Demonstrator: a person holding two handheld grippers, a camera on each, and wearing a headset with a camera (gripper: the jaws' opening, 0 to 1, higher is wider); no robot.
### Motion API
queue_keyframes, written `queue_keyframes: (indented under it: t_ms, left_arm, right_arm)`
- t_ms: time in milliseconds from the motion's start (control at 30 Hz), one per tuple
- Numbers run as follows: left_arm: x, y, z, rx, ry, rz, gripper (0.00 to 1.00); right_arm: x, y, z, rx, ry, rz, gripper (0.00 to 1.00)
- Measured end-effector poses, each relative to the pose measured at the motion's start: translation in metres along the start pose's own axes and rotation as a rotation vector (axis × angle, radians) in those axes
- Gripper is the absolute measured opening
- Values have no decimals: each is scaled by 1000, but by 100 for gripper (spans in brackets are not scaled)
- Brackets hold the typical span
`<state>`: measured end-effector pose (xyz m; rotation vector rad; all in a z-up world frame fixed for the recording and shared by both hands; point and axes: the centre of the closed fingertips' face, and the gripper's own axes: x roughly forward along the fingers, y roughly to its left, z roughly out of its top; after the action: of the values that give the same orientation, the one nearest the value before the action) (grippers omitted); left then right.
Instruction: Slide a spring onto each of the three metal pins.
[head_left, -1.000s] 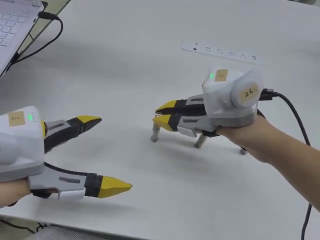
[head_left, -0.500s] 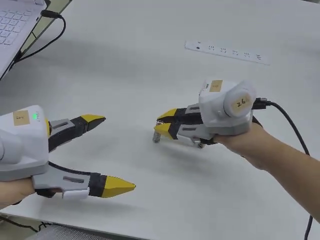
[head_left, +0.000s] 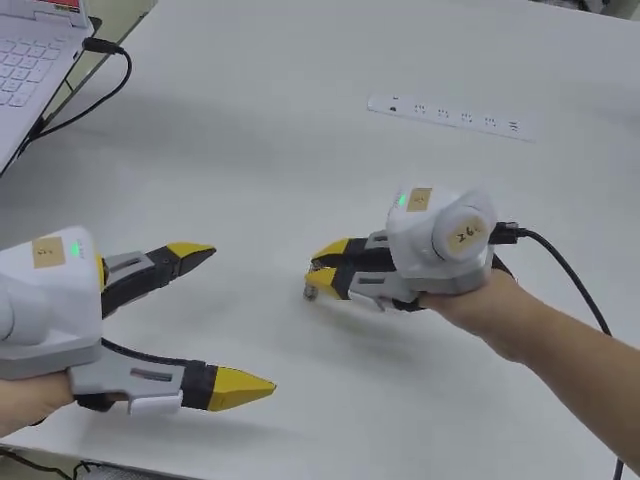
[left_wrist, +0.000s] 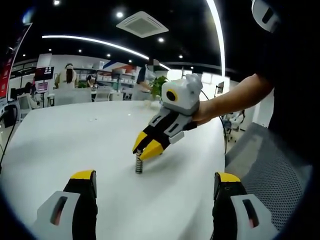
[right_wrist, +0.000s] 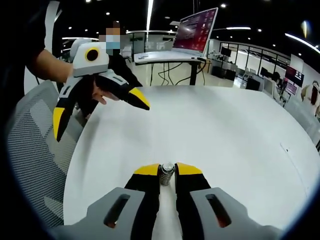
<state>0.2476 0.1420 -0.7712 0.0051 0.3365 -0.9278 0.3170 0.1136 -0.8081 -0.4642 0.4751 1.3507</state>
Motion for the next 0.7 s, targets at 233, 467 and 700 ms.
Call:
queue_keyframes:
  t_ms: [233, 467, 700]
  left_arm:
    - [0, -1, 3, 6, 0, 0, 95]
    - [0, 1, 6, 10, -2, 4, 95]
    - [3, 4, 12, 13, -4, 9, 94]
  right_arm:
    - [-1, 1, 0, -1, 4, -6, 13]
    - [-3, -1, 3, 17, -5, -17, 16]
    - [-10, -5, 12, 30, -41, -40, 23]
